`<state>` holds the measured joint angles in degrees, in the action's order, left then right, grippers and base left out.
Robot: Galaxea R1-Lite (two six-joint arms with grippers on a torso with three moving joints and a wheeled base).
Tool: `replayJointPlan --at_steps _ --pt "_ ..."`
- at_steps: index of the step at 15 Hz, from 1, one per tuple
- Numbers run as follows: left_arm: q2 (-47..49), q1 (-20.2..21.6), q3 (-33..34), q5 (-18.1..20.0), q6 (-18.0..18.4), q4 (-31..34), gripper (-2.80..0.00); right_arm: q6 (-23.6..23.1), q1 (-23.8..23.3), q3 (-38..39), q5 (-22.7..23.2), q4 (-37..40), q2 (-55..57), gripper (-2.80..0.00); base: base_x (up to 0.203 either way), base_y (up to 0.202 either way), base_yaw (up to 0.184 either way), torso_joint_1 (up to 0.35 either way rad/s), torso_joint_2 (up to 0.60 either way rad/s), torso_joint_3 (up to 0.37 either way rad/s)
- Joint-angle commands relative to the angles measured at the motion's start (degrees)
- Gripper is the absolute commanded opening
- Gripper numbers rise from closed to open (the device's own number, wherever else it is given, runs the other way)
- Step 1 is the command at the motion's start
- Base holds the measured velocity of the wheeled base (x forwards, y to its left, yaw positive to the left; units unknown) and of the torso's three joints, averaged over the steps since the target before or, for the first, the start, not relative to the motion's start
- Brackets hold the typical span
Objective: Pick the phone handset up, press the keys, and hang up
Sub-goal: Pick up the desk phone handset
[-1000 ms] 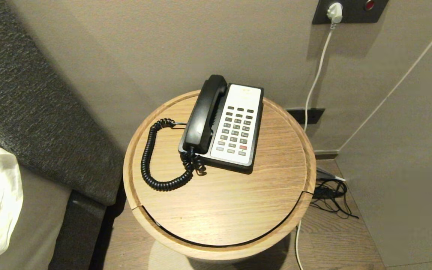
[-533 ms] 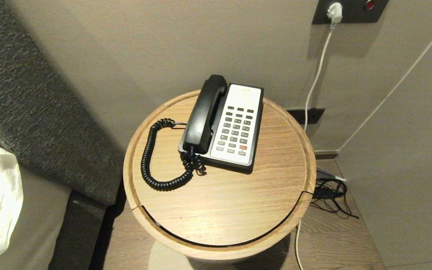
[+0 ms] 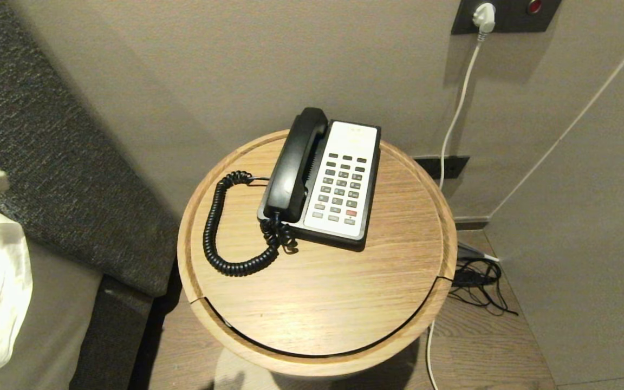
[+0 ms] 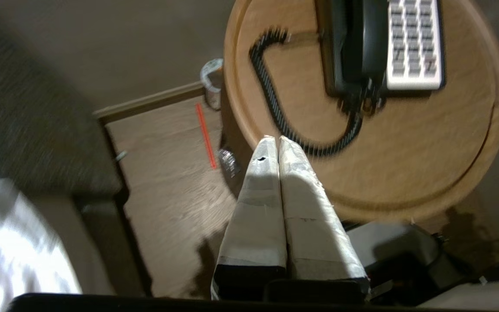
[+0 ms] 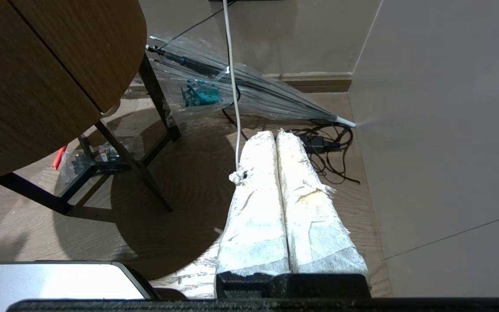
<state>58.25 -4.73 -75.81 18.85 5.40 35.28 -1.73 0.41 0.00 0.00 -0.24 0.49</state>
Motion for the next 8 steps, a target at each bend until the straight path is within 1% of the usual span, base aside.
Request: replayJointPlan --at_steps 1,2,3,5,7,8 --pt "15.8 -4.0 -10.3 -0.9 -1.9 -0.9 -2.8 0.0 0.0 0.0 0.0 0.0 0.0 -2.8 0.0 0.0 0.0 0.0 0.0 0.0" --pt "18.5 -8.1 -13.1 -3.2 -3.7 -2.1 -2.8 0.0 0.0 0.0 0.0 0.0 0.0 -2.8 0.0 0.0 0.0 0.0 0.0 0.0" --pt "20.2 -12.6 -14.3 -5.9 -4.9 -2.8 -2.8 0.0 0.0 0.0 0.0 0.0 0.0 -2.8 0.0 0.0 0.0 0.0 0.0 0.0" --pt "23.5 -21.3 -15.5 -11.7 -6.2 -3.4 -2.8 0.0 0.0 0.0 0.0 0.0 0.0 -2.8 0.0 0.0 0.0 0.0 0.0 0.0" --pt "28.4 -28.4 -17.8 -18.2 -6.8 -4.0 -2.8 0.0 0.0 0.0 0.0 0.0 0.0 -2.8 0.0 0.0 0.0 0.0 0.0 0.0" --pt "30.6 -31.0 -19.7 -20.8 -7.2 -4.2 -2.8 0.0 0.0 0.0 0.0 0.0 0.0 -2.8 0.0 0.0 0.0 0.0 0.0 0.0"
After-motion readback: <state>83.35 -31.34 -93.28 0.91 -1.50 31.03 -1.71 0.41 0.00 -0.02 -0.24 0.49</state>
